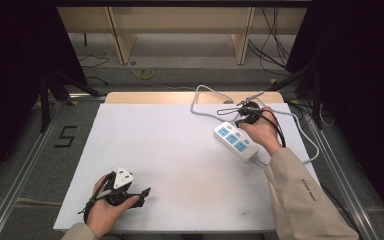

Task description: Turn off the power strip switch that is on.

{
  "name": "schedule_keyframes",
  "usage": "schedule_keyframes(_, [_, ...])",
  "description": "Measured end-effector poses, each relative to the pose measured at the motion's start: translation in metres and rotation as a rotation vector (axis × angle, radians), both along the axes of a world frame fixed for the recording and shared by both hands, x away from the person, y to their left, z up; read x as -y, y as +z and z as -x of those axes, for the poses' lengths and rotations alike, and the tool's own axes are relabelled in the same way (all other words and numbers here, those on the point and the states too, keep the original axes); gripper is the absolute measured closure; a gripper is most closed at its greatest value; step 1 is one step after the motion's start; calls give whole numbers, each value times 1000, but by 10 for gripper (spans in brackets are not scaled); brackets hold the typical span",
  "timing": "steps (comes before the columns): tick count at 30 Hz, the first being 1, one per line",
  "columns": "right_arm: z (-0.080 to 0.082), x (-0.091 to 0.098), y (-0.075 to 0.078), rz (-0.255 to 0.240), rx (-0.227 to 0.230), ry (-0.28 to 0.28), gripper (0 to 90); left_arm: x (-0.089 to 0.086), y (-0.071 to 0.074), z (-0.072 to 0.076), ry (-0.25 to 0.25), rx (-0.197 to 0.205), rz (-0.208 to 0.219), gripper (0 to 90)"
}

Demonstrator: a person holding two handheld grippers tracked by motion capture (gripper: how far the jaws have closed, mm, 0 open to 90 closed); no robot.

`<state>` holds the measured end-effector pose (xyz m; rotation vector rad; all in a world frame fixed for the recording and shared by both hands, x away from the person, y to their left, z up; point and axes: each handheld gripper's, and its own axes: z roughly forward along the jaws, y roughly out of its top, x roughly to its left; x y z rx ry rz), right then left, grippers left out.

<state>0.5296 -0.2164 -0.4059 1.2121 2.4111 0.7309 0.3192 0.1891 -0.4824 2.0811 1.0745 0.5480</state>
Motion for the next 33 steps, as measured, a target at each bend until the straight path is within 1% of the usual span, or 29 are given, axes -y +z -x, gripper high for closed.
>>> schedule_keyframes(5, [-3, -1, -2, 6, -9, -1, 900, 0, 0, 0, -2, 0, -3, 185])
schedule_keyframes(15, [-9, -4, -3, 10, -13, 1, 900, 0, 0, 0, -3, 1, -3, 185])
schedule_keyframes(24, [-16, -8, -4, 0, -18, -1, 900, 0, 0, 0, -4, 1, -4, 186])
schedule_keyframes(33, [-22, -13, -11, 11, -36, 3, 900, 0, 0, 0, -5, 0, -3, 186])
